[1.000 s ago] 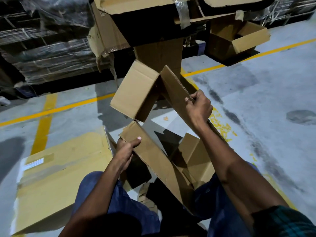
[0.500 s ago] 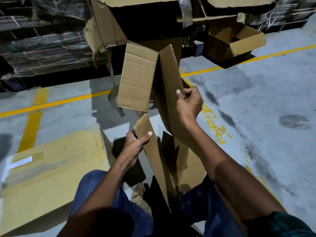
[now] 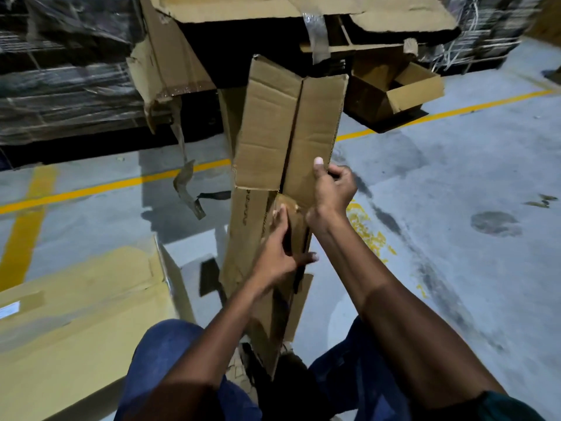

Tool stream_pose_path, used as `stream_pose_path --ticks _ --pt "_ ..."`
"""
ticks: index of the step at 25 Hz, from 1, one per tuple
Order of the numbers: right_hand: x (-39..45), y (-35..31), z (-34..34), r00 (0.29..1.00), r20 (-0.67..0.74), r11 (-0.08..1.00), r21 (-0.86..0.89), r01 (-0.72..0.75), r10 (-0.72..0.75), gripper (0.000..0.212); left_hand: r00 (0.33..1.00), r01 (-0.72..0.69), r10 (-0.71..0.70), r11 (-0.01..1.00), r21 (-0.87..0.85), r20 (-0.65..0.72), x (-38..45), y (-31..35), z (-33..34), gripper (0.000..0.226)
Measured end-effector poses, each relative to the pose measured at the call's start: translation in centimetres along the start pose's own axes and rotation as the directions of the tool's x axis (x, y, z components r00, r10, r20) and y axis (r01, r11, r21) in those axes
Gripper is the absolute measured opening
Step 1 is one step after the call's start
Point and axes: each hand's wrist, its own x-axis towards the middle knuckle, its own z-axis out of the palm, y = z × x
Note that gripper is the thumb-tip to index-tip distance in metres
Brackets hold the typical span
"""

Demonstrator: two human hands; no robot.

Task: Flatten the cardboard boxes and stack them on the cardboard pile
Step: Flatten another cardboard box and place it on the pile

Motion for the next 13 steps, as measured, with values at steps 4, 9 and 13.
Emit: stream_pose_path --ticks 4,9,13 --pt "0.3 -0.4 -0.1 0.969 -0.121 0.967 0.164 -0.196 0.216 0.026 0.983 -0.116 0.145 0.965 0.237 -0.109 -0.3 -0.8 1.5 0.107" --pt "-0.9 -0.8 -0.7 0.963 -0.134 0.956 0.211 -0.204 0.235 0.023 0.973 -0.044 0.121 0.933 0.358 -0.196 -1.1 -0.6 2.3 0.074" --pt "-0.1 -0.6 -3.2 0.985 -0.133 0.953 -0.295 0.062 -0.105 0.030 0.976 -0.098 0.168 0.909 0.405 -0.142 -0.4 0.2 1.8 0.056"
